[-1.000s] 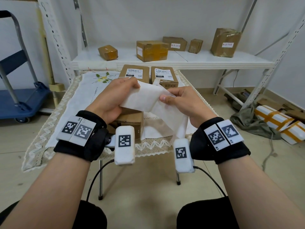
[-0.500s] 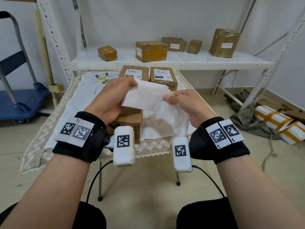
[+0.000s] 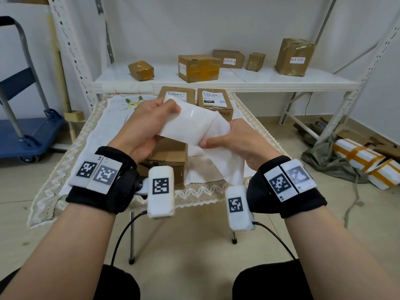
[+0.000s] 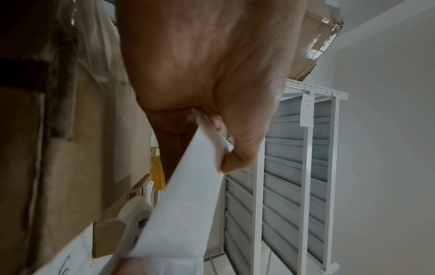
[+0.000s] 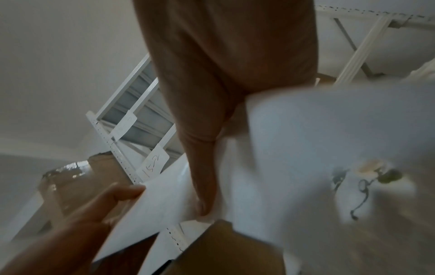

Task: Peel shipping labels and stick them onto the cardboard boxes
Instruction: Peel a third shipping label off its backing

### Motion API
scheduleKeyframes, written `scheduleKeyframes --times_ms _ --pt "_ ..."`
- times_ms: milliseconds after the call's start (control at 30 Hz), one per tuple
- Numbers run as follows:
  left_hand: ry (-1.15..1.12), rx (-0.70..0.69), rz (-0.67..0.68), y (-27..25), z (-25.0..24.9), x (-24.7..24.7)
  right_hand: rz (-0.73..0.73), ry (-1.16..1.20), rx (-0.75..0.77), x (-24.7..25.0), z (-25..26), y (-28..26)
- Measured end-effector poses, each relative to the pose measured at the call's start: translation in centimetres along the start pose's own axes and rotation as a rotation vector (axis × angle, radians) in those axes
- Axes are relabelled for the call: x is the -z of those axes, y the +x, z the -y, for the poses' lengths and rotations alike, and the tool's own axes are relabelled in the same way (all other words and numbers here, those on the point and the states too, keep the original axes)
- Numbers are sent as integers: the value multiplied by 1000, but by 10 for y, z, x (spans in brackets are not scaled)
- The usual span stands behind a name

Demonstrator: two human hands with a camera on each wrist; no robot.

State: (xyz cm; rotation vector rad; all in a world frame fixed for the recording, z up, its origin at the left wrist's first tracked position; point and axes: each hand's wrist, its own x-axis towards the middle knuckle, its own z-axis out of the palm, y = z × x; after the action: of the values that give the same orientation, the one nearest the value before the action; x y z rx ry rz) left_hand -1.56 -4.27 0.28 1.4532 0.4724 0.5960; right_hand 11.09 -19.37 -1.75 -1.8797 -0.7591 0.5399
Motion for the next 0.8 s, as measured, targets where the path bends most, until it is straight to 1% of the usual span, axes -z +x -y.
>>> scheduleKeyframes --times_ms 100,200,300,400,533,667,800 --pt "-5 0 -5 1 0 0 -66 -186 39 -2 -2 4" --pt "16 -3 -18 1 2 -1 -113 -434 76 -4 -3 7" --pt "45 -7 -18 2 5 -5 -156 -553 52 -4 -9 13" --pt "53 -4 -20 2 6 -6 -184 -595 28 -1 -13 18" --pt "41 -8 -28 2 6 -6 -203 -592 17 2 -15 16" --pt "30 -13 -45 2 6 -5 -170 -542 17 1 -13 15" --pt "32 -11 -50 3 6 -1 -118 -424 54 2 -9 11"
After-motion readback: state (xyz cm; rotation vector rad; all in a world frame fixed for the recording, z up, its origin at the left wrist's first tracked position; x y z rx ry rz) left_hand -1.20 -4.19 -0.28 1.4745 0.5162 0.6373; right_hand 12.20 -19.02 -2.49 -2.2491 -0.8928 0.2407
